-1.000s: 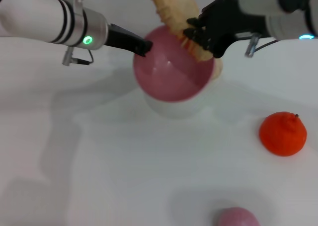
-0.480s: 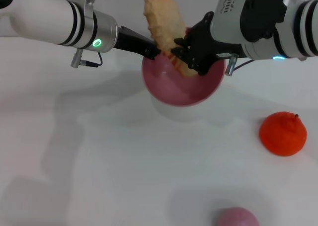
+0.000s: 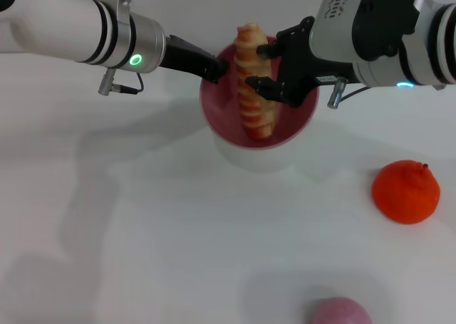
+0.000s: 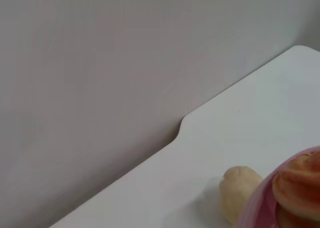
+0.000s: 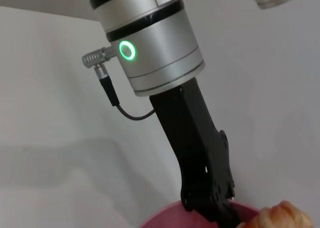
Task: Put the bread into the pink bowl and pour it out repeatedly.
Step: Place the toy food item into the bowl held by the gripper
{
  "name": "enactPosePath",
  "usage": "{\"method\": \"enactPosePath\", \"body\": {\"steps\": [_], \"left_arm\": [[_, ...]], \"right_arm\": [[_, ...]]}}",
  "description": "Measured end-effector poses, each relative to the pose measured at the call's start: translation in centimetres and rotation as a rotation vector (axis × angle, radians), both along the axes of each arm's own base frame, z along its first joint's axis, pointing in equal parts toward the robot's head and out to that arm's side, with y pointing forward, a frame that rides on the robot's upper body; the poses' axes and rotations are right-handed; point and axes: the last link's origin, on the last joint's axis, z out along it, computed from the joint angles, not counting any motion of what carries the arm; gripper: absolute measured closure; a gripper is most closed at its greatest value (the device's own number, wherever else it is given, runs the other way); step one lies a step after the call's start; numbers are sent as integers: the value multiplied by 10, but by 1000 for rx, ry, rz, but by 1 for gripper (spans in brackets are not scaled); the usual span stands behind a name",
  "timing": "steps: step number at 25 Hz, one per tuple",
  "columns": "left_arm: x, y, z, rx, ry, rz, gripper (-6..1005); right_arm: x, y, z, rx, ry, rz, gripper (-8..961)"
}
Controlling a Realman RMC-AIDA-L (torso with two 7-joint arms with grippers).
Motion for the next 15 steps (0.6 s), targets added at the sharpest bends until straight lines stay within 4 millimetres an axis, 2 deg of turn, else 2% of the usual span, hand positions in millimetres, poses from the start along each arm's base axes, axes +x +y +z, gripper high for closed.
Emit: {"method": "enactPosePath", "body": {"steps": [3,8,15], "left_arm": [[-1,0,0,-1,0,2,953],[-2,-2,-1,-11,5,3,953],[-6,1,4,-1,18,9,953]], "right_arm": [[-1,0,1,4,2,3,511],[-10,-1,7,29,18,35,509],[-47,-12,30,113,86,163,510]]}}
